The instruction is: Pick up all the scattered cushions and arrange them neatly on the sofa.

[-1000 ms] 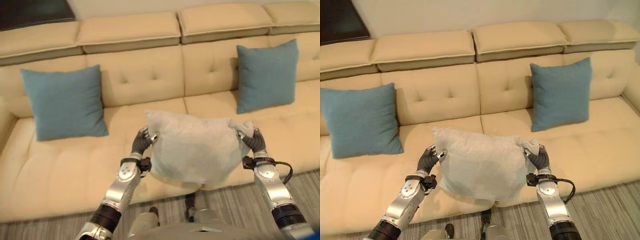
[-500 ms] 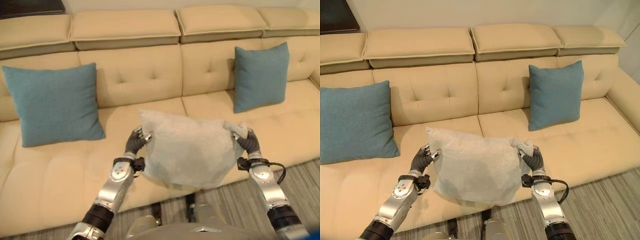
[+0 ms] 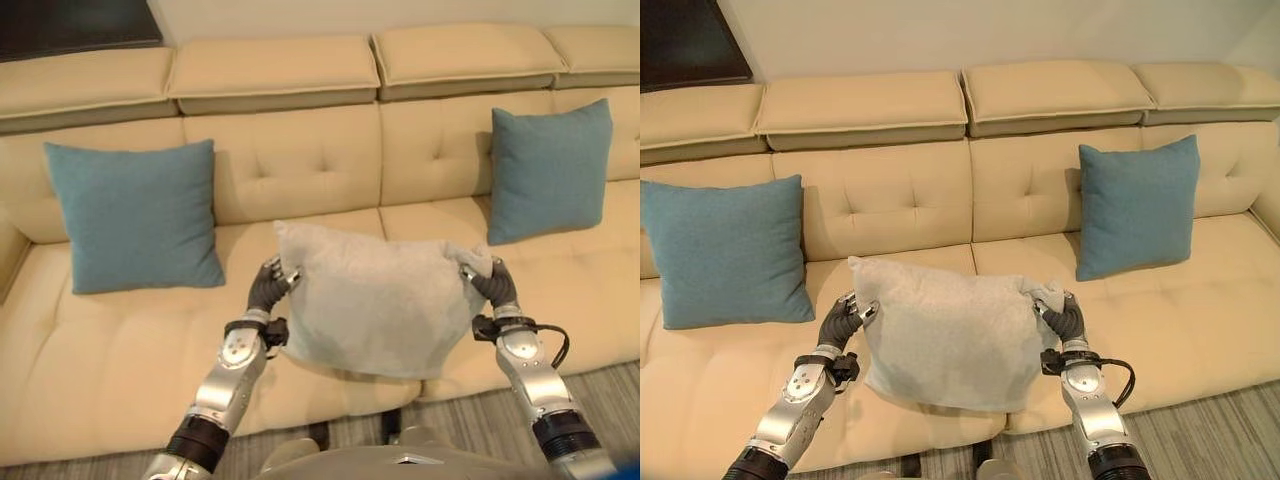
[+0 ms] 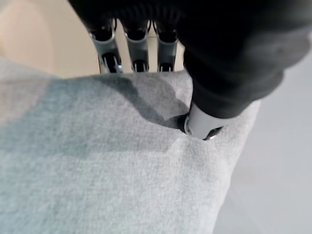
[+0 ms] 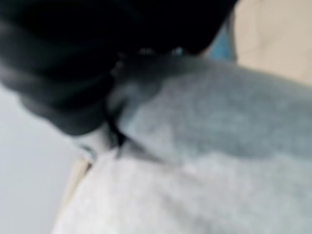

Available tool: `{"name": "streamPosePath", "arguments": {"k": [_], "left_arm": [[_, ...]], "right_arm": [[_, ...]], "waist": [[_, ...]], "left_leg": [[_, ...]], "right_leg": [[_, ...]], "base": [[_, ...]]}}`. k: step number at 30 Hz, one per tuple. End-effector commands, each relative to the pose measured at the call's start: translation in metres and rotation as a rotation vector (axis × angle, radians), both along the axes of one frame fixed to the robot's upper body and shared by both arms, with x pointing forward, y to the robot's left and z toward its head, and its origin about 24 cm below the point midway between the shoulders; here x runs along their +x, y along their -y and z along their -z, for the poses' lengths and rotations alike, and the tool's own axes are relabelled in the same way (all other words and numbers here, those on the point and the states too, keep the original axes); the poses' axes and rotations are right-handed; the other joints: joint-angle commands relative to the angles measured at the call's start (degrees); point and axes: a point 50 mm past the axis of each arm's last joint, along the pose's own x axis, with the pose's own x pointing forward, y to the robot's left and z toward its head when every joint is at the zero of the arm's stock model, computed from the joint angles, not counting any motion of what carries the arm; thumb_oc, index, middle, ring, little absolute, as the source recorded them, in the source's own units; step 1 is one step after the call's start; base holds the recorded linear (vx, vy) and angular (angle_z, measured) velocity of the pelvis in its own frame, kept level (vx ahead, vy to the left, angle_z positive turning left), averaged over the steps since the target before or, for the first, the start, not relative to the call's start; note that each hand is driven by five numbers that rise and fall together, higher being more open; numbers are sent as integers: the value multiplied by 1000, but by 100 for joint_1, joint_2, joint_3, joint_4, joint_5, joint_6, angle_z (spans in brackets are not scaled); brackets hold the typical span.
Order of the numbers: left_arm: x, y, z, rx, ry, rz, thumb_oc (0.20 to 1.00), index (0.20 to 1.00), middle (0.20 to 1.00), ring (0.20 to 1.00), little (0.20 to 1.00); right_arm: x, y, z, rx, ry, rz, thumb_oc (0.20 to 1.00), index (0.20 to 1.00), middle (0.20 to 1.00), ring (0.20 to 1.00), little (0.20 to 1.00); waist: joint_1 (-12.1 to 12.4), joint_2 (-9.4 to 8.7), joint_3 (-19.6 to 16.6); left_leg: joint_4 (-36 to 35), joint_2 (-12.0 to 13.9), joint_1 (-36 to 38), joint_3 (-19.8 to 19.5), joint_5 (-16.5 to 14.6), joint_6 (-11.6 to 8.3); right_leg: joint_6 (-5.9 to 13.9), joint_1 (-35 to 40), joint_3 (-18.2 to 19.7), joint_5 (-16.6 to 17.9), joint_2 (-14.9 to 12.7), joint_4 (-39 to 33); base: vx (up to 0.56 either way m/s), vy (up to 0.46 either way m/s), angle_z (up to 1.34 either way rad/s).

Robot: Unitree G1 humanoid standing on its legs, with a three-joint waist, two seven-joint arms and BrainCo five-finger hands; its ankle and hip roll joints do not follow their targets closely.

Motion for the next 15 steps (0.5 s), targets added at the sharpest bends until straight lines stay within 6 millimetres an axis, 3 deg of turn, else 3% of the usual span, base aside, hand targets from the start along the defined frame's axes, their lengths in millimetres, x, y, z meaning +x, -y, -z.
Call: {"name": "streamPosePath", "arguments": {"k": [1,4,9,14,15], "left_arm": [[21,11,-55,-20,289,50,200,200,200,200,200],[25,13,-62,-14,321,43,200,200,200,200,200],[47,26,-96,-8,457,29,200,200,200,200,200],[64,35,-120,-6,534,20,200,200,200,200,200],[75,38,-134,6,572,7,200,200,200,200,200]], "right_arm": [[16,-4,-44,-31,219,-47,200,200,200,200,200],[20,-3,-52,-50,251,-46,200,200,200,200,200],[44,-4,-99,-128,419,-59,200,200,200,200,200],[61,-11,-129,-163,508,-77,200,200,200,200,200],[71,-14,-146,-189,553,-82,200,200,200,200,200]], "waist": [[80,-278,-410],[77,-271,-400],[102,-290,-348],[124,-319,-197],[143,-354,-45]], "left_leg": [[218,62,160,-80,-514,-311],[196,87,172,-100,-516,-332],[177,135,100,-136,-508,-397],[330,162,-149,-179,-545,-422],[540,174,-369,-198,-578,-429]], "right_leg": [[563,-28,99,-365,-379,332],[539,4,64,-396,-360,291],[485,0,-28,-464,-317,249],[446,-220,-62,-487,-302,343],[428,-363,-67,-481,-307,398]], "base": [[64,-35,12],[66,-43,8],[53,-55,14],[-41,-46,11],[-112,-44,8]]}}
